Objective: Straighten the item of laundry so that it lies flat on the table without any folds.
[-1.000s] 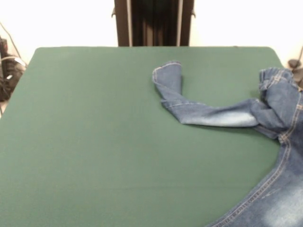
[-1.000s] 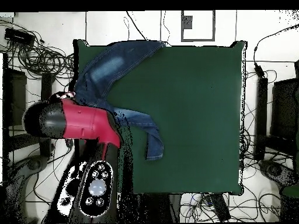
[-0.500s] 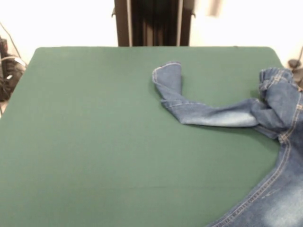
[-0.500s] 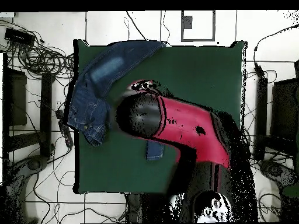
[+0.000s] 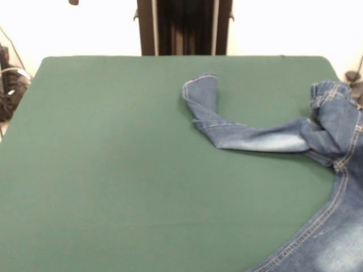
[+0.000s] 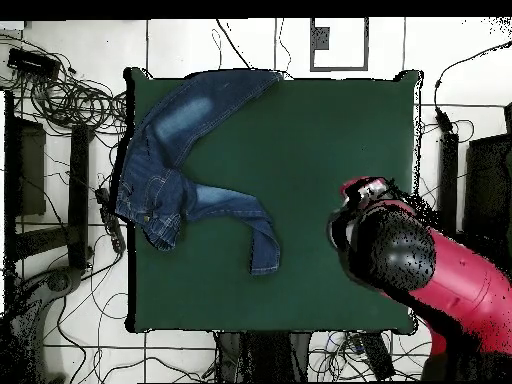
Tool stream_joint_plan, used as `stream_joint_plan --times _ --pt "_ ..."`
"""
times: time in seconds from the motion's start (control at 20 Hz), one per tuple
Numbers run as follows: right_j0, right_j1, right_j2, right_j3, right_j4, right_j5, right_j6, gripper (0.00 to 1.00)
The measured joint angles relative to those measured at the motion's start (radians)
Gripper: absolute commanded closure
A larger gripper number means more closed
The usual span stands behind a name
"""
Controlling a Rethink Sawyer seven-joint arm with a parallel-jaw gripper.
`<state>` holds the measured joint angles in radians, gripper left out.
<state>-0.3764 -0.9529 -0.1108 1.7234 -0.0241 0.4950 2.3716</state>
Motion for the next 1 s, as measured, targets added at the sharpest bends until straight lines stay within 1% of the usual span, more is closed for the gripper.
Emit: stream_joint_plan --times 0.25,0.4,0.65,0.9,1.0 --pt "-0.004 0.016 0.012 0.078 -0.077 -0.085 0.0 0.0" --pt "-0.002 0.037 0.026 0.116 -0.108 -0.119 0.0 0.0" --pt "-0.004 0.081 0.054 0.162 -0.131 -0.153 0.0 0.0" --pt "-0.015 0.144 0.081 0.198 -0.145 -0.216 0.0 0.0" --pt "-0.014 0.183 0.082 0.211 -0.145 -0.256 0.0 0.0"
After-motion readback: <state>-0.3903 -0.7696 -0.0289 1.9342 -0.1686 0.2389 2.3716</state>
